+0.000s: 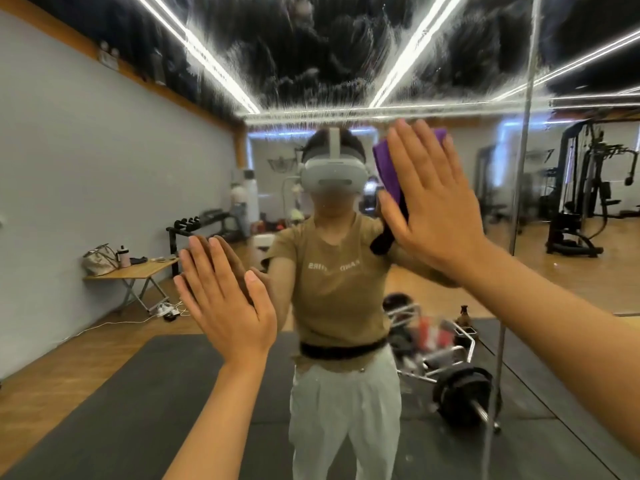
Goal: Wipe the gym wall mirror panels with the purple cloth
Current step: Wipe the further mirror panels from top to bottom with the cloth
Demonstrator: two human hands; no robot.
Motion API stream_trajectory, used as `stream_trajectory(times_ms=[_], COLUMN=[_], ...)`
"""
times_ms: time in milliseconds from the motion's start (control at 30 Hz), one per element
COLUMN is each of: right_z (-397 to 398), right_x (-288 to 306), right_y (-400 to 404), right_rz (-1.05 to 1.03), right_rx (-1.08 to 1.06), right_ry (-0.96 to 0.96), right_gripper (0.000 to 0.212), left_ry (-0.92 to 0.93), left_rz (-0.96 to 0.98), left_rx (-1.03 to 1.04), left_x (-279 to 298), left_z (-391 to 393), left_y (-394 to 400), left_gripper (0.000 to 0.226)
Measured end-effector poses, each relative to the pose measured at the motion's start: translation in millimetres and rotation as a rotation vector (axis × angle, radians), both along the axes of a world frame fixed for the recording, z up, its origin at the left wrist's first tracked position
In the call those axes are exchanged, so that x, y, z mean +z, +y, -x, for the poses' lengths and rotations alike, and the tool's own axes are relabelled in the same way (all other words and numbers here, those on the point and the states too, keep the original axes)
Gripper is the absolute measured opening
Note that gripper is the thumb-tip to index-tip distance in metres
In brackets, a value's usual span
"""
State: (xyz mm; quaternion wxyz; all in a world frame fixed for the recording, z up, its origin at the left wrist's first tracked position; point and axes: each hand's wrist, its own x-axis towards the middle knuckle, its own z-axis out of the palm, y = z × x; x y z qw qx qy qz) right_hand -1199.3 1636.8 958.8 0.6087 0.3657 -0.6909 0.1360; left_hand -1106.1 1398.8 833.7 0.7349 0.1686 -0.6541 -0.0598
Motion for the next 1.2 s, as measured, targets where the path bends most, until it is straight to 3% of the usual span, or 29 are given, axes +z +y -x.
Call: stream_trajectory(times_ms=[167, 300, 467, 567, 700, 967, 1067, 1200], right_z=[-0.3, -0.8, 4.4, 10.0, 8.9, 22.0, 21.8, 21.2], right_x=[9.6, -63.8, -182.6, -210.1, -176.5, 10.5, 9.3, -59.7], right_y=[3.8, 5.9, 24.5, 39.9, 41.0, 43.7, 40.2, 34.7], right_rz=[0.086, 0.101, -0.020, -0.103, -0.088, 0.111, 0.186, 0.189], right_rx=[0.027, 0.059, 0.046, 0.018, 0.046, 0.048, 0.050, 0.041], right_ry=[-0.029, -0.058, -0.048, -0.018, -0.024, -0.054, -0.051, -0.029], right_gripper=[0.064, 0.063, 0.070, 0.074, 0.070, 0.065, 0.064, 0.064], left_ry=[0.007, 0.010, 0.018, 0.016, 0.018, 0.015, 0.016, 0.018], left_rz=[-0.001, 0.014, 0.014, 0.015, 0.013, 0.005, 0.007, 0.009], left_rx=[-0.014, -0.010, 0.001, 0.002, -0.003, -0.009, -0.005, -0.009], left_x=[-1.3, -1.5, -2.6, -2.7, -3.2, -3.9, -4.1, -4.0], left_z=[0.4, 1.5, 1.9, 1.6, 2.7, 2.4, 2.0, 2.4], left_y=[-0.2, -1.4, -3.1, -2.4, -3.2, -3.4, -3.4, -2.9], left_gripper=[0.060, 0.059, 0.059, 0.059, 0.060, 0.060, 0.060, 0.060])
